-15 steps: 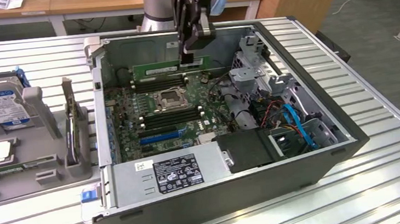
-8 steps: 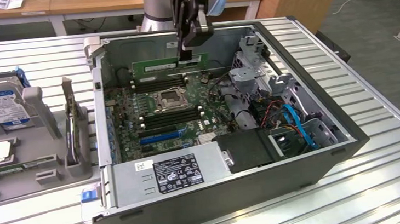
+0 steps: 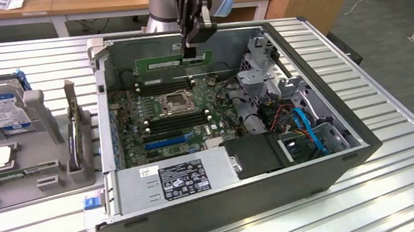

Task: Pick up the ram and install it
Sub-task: 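Pick up the ram and move it above insertion slot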

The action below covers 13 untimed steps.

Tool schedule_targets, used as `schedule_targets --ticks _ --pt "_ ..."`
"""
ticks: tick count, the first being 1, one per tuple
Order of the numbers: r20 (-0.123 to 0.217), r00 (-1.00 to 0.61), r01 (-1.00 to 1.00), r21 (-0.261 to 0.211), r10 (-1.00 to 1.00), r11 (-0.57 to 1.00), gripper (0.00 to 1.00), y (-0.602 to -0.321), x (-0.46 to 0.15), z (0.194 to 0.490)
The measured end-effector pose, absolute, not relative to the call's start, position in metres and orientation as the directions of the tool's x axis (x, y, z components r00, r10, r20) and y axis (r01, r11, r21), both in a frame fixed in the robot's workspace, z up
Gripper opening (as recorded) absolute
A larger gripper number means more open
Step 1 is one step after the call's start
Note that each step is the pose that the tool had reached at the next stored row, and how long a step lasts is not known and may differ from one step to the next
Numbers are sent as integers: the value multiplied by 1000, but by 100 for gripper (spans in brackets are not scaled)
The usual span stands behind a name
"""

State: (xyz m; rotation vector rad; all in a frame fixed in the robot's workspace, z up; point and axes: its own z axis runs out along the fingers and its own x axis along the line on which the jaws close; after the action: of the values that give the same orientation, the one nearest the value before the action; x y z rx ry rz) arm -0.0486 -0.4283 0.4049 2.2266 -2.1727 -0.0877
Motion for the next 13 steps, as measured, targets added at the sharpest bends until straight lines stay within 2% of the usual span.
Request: schedule_targets --ticks 13 --pt "-20 24 -998 60 -1000 -25 11 -408 -49 404"
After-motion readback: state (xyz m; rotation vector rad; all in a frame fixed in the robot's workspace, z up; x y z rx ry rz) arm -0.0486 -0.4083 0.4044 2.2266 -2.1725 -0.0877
